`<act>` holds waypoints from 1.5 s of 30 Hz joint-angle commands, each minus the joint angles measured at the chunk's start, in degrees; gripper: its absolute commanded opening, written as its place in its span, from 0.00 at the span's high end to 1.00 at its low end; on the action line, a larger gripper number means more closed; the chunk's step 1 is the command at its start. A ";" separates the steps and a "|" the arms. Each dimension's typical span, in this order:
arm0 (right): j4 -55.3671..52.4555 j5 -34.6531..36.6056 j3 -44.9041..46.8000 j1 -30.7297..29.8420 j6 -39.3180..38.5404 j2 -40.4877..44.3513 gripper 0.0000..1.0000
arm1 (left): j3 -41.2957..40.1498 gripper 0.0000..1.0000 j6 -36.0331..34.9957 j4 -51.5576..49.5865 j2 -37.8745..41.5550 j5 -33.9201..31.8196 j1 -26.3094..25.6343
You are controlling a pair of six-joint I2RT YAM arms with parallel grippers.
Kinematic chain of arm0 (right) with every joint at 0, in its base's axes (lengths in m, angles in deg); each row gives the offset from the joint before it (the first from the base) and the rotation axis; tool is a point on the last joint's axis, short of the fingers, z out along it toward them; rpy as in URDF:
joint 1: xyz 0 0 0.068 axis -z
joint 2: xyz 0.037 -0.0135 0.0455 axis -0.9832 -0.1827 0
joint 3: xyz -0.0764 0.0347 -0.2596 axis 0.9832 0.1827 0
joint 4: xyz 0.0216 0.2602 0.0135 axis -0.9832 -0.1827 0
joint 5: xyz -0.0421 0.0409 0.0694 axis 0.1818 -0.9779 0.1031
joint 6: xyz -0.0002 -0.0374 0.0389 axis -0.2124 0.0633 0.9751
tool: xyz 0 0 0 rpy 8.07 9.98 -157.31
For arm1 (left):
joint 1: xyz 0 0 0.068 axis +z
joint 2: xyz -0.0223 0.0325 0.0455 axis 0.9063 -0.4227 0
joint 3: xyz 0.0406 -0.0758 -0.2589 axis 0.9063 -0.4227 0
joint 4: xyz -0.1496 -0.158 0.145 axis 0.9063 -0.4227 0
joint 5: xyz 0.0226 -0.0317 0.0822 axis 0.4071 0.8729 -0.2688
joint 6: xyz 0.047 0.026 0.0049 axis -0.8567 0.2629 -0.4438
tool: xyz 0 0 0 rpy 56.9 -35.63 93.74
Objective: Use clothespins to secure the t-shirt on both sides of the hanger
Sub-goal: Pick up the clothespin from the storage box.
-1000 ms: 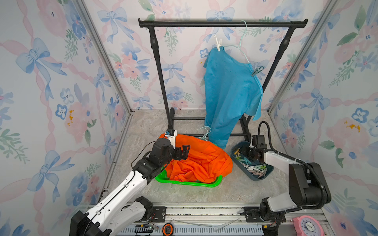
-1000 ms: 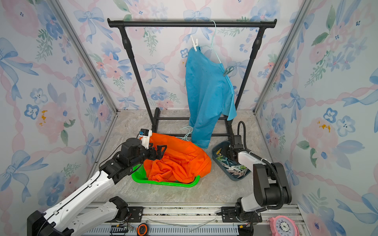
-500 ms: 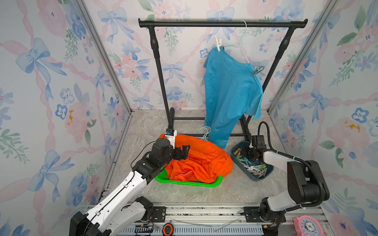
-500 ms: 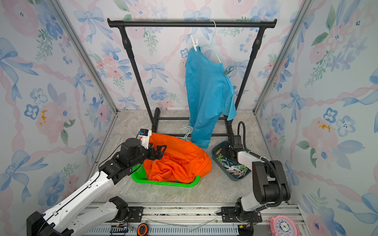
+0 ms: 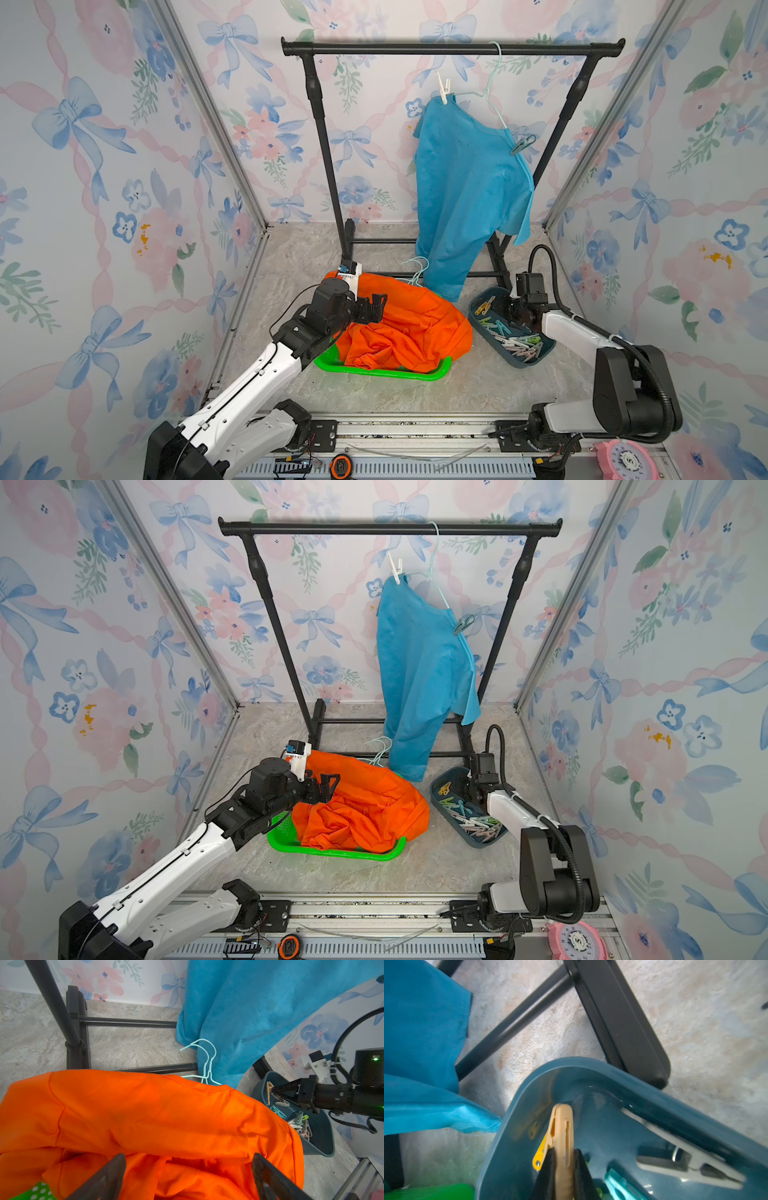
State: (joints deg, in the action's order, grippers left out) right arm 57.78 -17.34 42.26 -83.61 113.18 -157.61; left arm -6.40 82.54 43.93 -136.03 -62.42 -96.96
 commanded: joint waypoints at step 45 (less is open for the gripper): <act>-19.91 -44.84 -25.91 -10.43 -11.08 4.47 0.95 | 28.98 0.34 -78.27 1.38 -31.98 44.87 -3.56</act>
State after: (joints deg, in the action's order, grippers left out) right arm 39.46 -61.57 18.74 -93.12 103.85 -154.51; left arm 20.50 3.05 57.22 -167.37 -23.86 -101.40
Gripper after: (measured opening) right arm 0.064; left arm 0.667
